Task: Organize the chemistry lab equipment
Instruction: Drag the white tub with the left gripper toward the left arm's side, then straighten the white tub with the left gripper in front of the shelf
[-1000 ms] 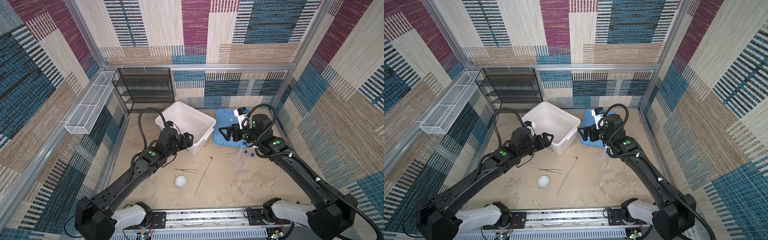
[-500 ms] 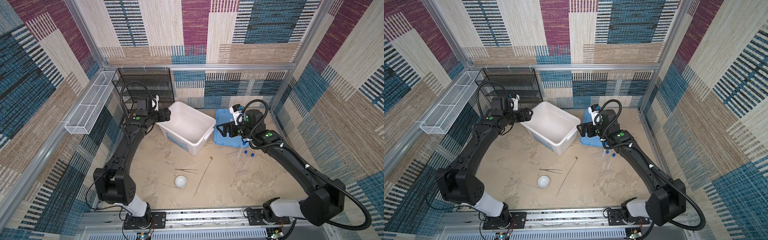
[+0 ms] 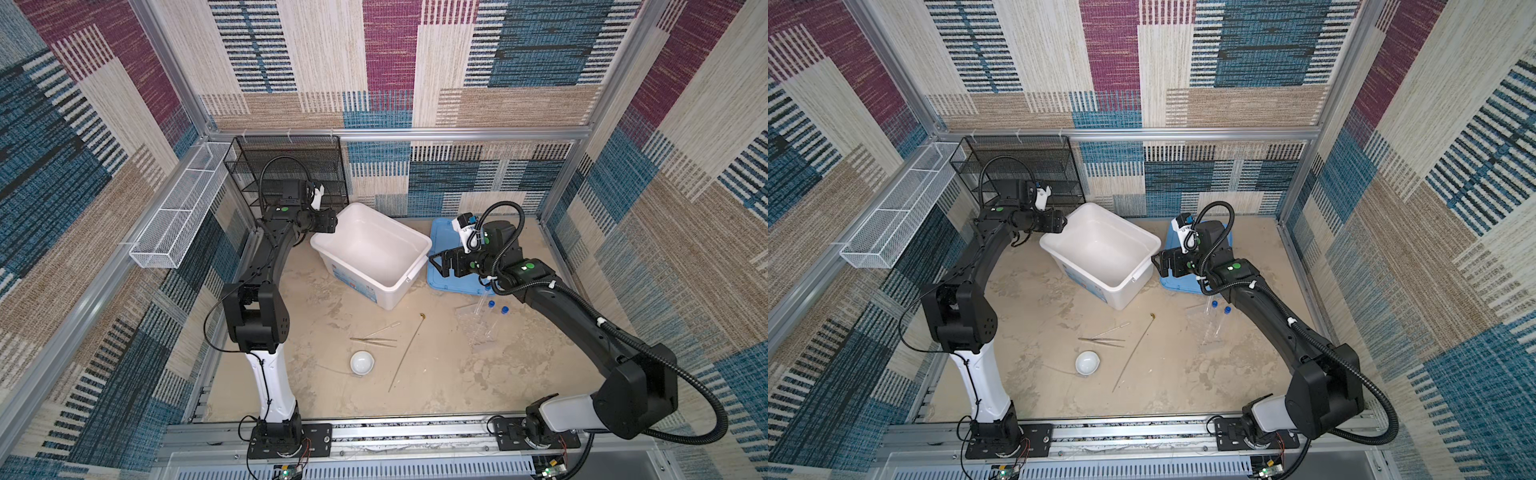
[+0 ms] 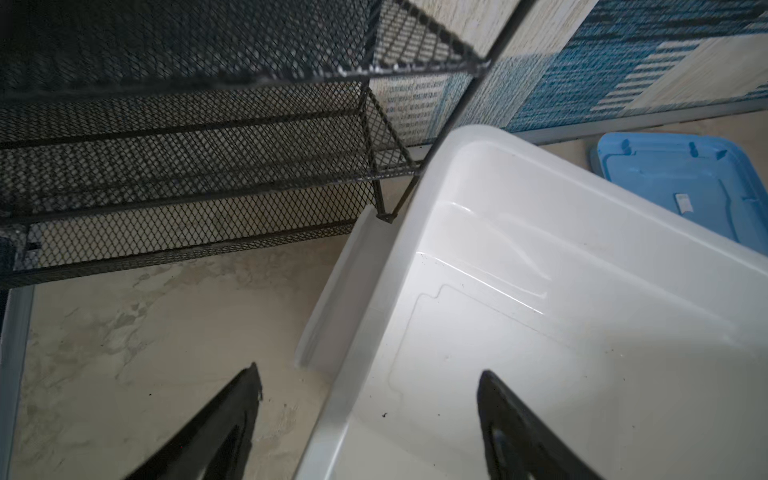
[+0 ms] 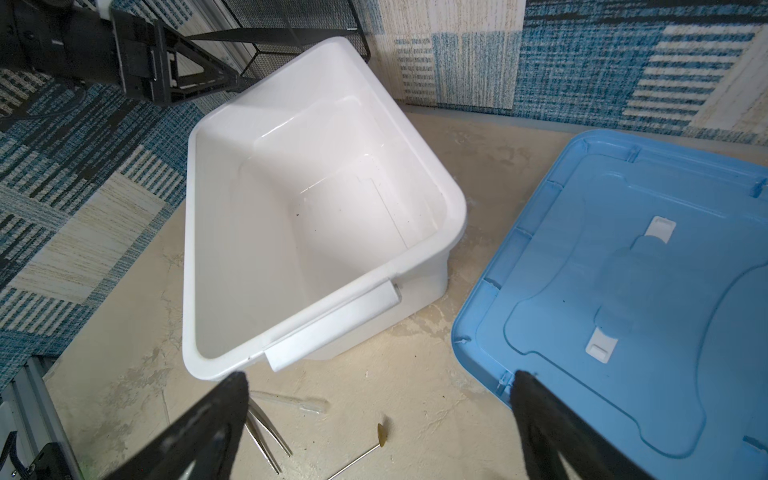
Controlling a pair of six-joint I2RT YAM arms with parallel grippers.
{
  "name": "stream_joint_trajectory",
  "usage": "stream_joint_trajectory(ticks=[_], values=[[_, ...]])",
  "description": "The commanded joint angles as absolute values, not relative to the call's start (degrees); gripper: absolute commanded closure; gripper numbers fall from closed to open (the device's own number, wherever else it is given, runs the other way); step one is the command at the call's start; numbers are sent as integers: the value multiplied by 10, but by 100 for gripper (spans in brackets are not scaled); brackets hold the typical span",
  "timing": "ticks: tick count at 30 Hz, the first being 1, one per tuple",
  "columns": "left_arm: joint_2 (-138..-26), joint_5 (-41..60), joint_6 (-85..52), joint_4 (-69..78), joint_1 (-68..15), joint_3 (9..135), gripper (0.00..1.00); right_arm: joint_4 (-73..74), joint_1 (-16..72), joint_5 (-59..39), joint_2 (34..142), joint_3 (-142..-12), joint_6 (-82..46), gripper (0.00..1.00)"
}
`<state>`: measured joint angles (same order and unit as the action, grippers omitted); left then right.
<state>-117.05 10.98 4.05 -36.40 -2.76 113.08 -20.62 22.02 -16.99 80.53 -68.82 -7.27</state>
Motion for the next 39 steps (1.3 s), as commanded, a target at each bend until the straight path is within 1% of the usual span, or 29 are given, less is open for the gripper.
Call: stream_joint_trajectory(ticks=[1,2,3,4,5,6,10,11,12,13,14,18,29,32,33,34,39], values=[[-1180,126,73,-377,-27,1130,22,-185,221,-175,808,-686,-68,1],[-1183,131,71,-373,-27,1126,24,-184,221,-175,809,-686,-68,1],[-1185,131,68,-372,-28,1124,28,-183,221,-176,809,-686,-69,1],[-1186,131,64,-369,-28,1120,40,-182,221,-176,809,-684,-70,1],[-1188,125,60,-366,-29,1116,47,-180,221,-178,809,-683,-71,1],[-1189,116,55,-365,-29,1114,51,-181,221,-179,810,-683,-72,1],[-1180,90,48,-355,-29,1088,53,-181,221,-182,807,-679,-75,1],[-1178,86,47,-355,-29,1083,55,-182,221,-183,805,-679,-76,1],[-1176,83,47,-355,-28,1079,60,-181,221,-183,804,-678,-75,1],[-1173,82,48,-356,-29,1075,68,-181,221,-183,802,-676,-76,1],[-1169,80,47,-356,-29,1069,69,-179,221,-183,801,-674,-77,1],[-1140,80,41,-351,-29,1034,69,-178,221,-189,797,-670,-80,1],[-1008,66,10,-295,-29,870,70,-168,221,-209,779,-657,-91,1],[-972,63,-11,-291,-29,824,75,-165,221,-214,779,-659,-94,1],[-958,58,-20,-282,-29,803,80,-164,221,-217,780,-659,-96,1],[-946,53,-27,-273,-29,785,83,-163,222,-219,779,-658,-97,1],[-905,34,-67,-290,-29,744,83,-165,221,-232,780,-657,-102,1]])
